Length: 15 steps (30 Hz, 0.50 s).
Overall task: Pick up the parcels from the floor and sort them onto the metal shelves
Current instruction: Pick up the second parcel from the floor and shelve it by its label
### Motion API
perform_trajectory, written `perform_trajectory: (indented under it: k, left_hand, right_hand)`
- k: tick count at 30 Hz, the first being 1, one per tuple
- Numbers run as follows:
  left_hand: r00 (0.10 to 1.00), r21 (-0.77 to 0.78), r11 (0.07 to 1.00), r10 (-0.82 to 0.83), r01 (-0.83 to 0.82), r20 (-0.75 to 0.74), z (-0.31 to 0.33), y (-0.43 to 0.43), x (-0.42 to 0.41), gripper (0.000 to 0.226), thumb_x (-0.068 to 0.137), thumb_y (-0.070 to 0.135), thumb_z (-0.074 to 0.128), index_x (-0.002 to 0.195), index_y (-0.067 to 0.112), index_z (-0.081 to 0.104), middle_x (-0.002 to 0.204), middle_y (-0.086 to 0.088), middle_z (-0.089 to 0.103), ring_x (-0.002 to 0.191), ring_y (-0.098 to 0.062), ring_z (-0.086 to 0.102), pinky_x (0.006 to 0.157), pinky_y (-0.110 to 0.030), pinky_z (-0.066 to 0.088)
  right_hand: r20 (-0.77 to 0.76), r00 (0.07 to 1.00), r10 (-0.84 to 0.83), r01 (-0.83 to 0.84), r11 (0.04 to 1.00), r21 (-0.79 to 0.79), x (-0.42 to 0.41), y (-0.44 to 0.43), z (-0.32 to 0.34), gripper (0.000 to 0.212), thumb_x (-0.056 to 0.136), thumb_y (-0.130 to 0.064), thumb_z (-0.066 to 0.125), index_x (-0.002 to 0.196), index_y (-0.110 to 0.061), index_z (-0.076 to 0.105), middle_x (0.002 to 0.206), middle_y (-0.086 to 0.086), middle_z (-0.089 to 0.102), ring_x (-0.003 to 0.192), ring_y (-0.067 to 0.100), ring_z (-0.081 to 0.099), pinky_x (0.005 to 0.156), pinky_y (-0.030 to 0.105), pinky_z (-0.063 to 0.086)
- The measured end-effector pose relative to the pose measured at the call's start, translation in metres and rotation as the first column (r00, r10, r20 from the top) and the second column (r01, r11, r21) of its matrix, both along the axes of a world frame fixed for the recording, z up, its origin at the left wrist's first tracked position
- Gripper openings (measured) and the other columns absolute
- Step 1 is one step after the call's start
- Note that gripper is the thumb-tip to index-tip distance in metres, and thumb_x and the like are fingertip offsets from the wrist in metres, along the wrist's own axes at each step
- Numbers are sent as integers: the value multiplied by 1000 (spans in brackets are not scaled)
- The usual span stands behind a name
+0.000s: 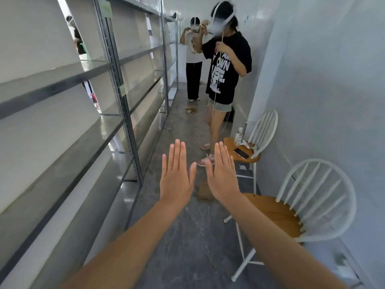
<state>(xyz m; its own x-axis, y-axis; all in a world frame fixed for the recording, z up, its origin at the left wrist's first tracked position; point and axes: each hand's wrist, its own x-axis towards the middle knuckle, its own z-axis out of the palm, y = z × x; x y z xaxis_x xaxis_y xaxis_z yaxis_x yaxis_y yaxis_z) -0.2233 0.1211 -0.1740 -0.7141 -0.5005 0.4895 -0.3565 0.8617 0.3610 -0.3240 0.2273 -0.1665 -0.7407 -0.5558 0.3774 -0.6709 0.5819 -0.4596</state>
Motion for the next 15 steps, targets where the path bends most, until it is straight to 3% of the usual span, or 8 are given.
perform_trajectory:
  k: [8, 15]
  left_hand:
    - [998, -6, 999, -54, 54, -11, -3, -84, -39, 67, 109, 46, 18, 162, 14, -6, 170, -1, -13, 156, -14, -14, 126, -35, -13]
    - [991, 36, 990, -135, 135, 0, -11, -117, -70, 67, 109, 44, 20, 162, 13, -6, 171, -3, -11, 157, -15, -14, 126, -35, -12]
  right_hand:
    - [41, 996, -74, 71, 994, 83, -29, -77, -4, 63, 109, -44, 21, 162, -15, 4, 171, 1, 0, 157, 14, -7, 128, 40, -4]
    - [62, 993, -96, 87, 987, 136, -44, -107, -27, 63, 108, -46, 17, 162, -16, 2, 171, 0, -2, 156, 13, -9, 126, 37, -8]
